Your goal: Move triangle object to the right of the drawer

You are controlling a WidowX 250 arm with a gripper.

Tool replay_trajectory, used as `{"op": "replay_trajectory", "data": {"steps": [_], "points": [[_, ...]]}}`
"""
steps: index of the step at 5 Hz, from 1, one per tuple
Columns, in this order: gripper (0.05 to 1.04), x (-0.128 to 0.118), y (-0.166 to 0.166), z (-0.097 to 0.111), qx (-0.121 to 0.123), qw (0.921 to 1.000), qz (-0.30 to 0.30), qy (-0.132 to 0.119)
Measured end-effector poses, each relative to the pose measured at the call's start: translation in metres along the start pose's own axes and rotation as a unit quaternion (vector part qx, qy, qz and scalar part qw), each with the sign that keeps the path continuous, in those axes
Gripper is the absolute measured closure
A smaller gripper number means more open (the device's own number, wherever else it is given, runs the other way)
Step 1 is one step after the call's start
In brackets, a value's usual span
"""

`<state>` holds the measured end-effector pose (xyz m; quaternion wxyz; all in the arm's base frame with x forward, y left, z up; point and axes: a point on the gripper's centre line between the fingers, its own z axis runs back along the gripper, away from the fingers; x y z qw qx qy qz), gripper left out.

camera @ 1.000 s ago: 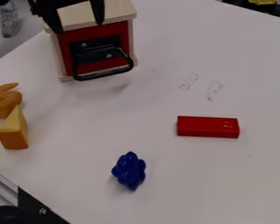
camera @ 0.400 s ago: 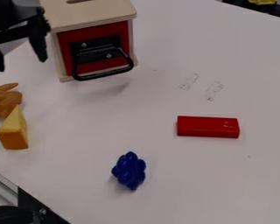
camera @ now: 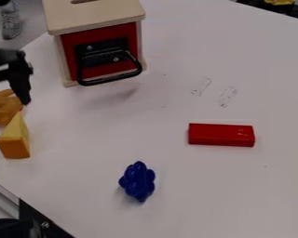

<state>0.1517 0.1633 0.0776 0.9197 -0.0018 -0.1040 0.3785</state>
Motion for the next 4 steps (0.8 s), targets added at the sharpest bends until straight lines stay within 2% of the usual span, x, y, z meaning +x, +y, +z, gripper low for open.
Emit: {"op": "replay_trajectory", "data": {"steps": [1,2,3,4], "points": [[0.085,0.000,0.002,-0.024,0.022,0.9997,-0.008,0.008],[0.085,0.003,-0.001,-0.040,0.029,0.9995,-0.014,0.006],[0.085,0.000,0.000,-0.052,0.027,0.9993,-0.010,0.022],[0.133,0.002,0.003,-0.058,0.042,0.9988,-0.017,0.021]]}}
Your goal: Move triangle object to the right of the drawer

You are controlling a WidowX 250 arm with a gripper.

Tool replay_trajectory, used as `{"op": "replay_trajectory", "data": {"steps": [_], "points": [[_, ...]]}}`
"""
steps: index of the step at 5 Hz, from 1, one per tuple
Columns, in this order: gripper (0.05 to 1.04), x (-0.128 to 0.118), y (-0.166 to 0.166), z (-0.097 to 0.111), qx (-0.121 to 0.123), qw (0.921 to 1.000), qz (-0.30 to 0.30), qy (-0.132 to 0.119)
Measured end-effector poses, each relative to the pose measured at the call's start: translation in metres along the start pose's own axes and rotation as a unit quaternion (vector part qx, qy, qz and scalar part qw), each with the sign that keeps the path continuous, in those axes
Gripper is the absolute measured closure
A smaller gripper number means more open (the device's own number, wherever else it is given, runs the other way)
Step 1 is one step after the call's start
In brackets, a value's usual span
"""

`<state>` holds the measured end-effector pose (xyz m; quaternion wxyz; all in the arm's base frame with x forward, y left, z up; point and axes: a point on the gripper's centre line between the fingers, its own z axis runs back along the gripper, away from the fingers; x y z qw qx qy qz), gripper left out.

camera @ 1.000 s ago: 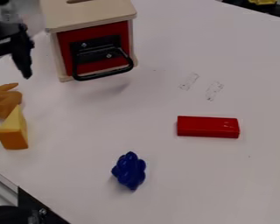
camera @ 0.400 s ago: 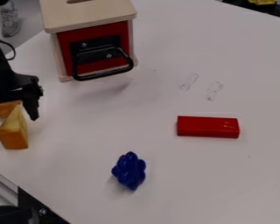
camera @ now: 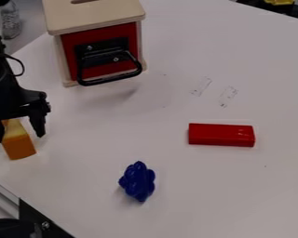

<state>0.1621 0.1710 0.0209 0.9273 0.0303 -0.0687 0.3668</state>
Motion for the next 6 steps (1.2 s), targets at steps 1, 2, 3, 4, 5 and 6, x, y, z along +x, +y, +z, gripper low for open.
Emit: {"op": "replay_trajectory", "data": {"steps": [1,2,3,4,5,6], "points": [[0.419,-0.002,0.002,-0.004,0.010,0.9999,0.003,-0.007],[0.582,-0.003,0.000,0.000,0.002,0.9999,0.008,-0.011],[0.585,-0.003,0.000,0.006,0.004,0.9997,0.003,-0.023],[0.586,-0.004,-0.005,0.021,0.005,0.9990,-0.009,-0.044],[0.589,-0.007,-0.031,0.047,-0.028,0.9980,-0.023,-0.052],[0.589,-0.007,-0.071,0.068,-0.054,0.9953,-0.053,-0.061]]}}
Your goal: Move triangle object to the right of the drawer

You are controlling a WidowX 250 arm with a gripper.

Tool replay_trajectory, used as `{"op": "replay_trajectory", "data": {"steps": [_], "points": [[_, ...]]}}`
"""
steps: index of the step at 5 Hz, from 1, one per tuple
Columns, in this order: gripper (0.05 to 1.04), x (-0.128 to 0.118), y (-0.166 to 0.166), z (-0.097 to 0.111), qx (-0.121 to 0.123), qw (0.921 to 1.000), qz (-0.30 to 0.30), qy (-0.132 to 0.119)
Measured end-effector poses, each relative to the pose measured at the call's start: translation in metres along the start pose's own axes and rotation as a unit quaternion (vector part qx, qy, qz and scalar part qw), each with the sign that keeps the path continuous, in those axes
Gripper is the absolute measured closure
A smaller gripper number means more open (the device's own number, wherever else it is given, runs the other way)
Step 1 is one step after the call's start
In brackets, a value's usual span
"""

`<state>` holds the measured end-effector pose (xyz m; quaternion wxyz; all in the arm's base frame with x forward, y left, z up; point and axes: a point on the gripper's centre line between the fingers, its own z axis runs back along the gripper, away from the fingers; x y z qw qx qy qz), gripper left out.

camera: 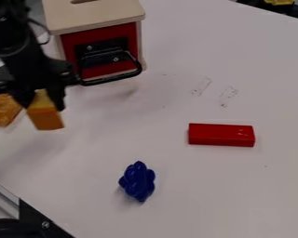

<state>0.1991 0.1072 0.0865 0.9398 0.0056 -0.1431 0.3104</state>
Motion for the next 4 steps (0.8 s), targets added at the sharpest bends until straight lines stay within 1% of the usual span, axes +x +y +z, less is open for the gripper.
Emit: {"op": "replay_trajectory", "data": {"steps": [1,2,3,4], "points": [[0.610,0.010,-0.052,0.010,-0.024,0.9990,-0.031,-0.020],[0.629,0.018,-0.094,0.004,-0.037,0.9972,-0.062,-0.019],[0.632,0.037,-0.132,-0.007,-0.048,0.9950,-0.086,-0.015],[0.636,0.052,-0.158,-0.027,-0.047,0.9944,-0.094,-0.007]]}}
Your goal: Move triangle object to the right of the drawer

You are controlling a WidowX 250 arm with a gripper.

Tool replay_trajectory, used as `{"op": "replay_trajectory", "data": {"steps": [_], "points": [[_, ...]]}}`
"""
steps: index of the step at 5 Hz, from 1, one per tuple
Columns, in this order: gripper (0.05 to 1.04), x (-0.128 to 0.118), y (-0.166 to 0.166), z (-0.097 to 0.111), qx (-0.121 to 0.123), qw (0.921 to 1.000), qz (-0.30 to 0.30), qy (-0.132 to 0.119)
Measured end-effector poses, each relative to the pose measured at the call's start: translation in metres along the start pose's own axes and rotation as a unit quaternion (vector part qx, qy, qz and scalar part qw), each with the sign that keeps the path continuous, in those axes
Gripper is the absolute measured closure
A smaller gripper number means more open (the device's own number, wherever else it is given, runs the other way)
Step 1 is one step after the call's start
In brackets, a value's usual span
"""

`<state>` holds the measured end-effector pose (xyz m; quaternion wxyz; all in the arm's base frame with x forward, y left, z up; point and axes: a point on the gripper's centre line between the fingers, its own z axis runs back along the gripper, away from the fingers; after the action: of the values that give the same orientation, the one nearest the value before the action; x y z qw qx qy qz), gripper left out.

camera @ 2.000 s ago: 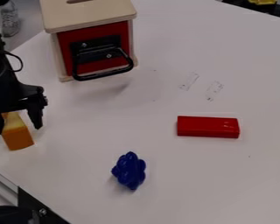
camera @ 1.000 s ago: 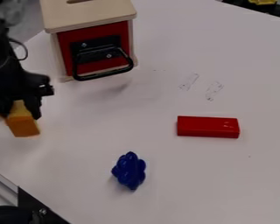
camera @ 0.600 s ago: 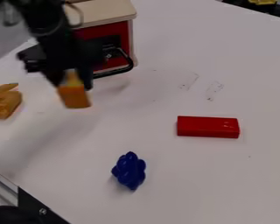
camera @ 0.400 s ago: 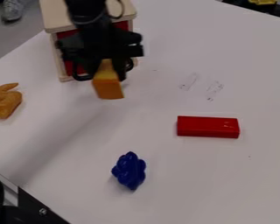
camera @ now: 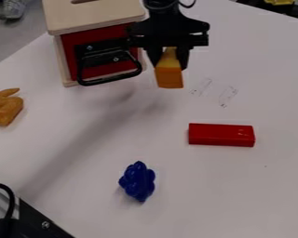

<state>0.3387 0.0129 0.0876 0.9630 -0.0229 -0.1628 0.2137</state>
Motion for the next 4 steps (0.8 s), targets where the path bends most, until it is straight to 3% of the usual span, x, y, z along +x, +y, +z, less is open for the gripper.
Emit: {"op": "replay_trajectory", "data": {"steps": [2,4], "points": [[0.667,0.033,-0.020,-0.043,0.001,0.9999,0.009,0.012],[0.683,0.044,-0.032,-0.074,0.012,0.9996,-0.001,0.024]]}}
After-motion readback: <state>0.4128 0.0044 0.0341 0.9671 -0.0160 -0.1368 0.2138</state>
